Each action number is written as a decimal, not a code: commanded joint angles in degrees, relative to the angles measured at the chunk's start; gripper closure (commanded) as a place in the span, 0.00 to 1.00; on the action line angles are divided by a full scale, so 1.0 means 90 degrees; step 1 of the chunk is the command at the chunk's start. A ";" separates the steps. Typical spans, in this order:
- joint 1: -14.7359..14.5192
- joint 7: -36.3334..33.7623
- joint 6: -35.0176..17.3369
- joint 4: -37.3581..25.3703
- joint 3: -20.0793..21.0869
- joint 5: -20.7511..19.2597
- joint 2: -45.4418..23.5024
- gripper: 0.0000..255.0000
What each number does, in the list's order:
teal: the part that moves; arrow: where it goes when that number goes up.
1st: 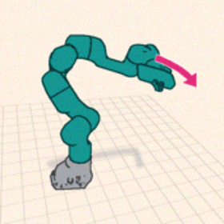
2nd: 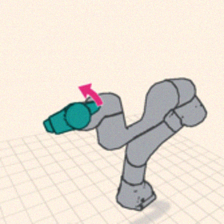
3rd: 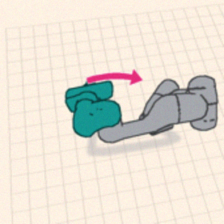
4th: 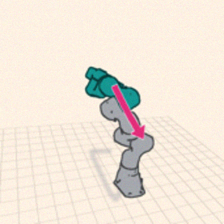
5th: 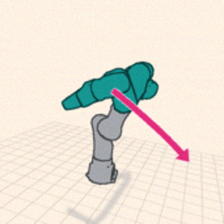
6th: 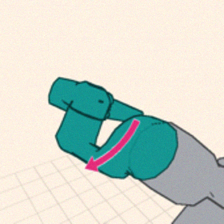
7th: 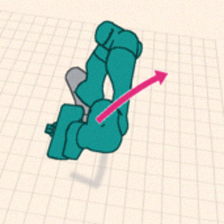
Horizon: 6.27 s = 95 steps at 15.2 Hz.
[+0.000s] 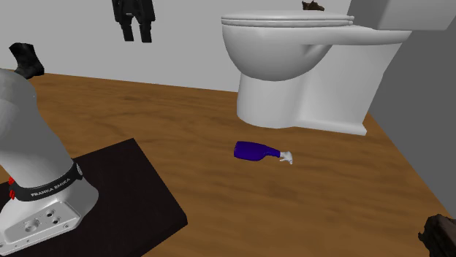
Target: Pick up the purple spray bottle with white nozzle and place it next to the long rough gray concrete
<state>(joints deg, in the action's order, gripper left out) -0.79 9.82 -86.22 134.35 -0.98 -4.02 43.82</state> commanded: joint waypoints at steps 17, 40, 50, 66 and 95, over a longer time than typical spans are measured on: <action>0.0480 -0.1598 -0.3256 -0.0005 -0.0033 0.0332 -0.3122 0.00; 0.1109 -0.2972 -0.5400 -0.3496 -0.0419 0.1311 -0.8514 0.00; 0.1446 -0.3358 -0.5451 -0.5404 -0.0449 0.1668 -1.0404 0.00; 0.1453 -0.3348 -0.5637 -0.5530 -0.0417 0.1694 -1.0715 1.00; 0.1363 -0.3495 -0.4588 -0.5253 -0.0560 0.1541 -0.9386 1.00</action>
<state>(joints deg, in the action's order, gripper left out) 11.47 -21.59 -128.12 87.27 -5.97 9.92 -41.05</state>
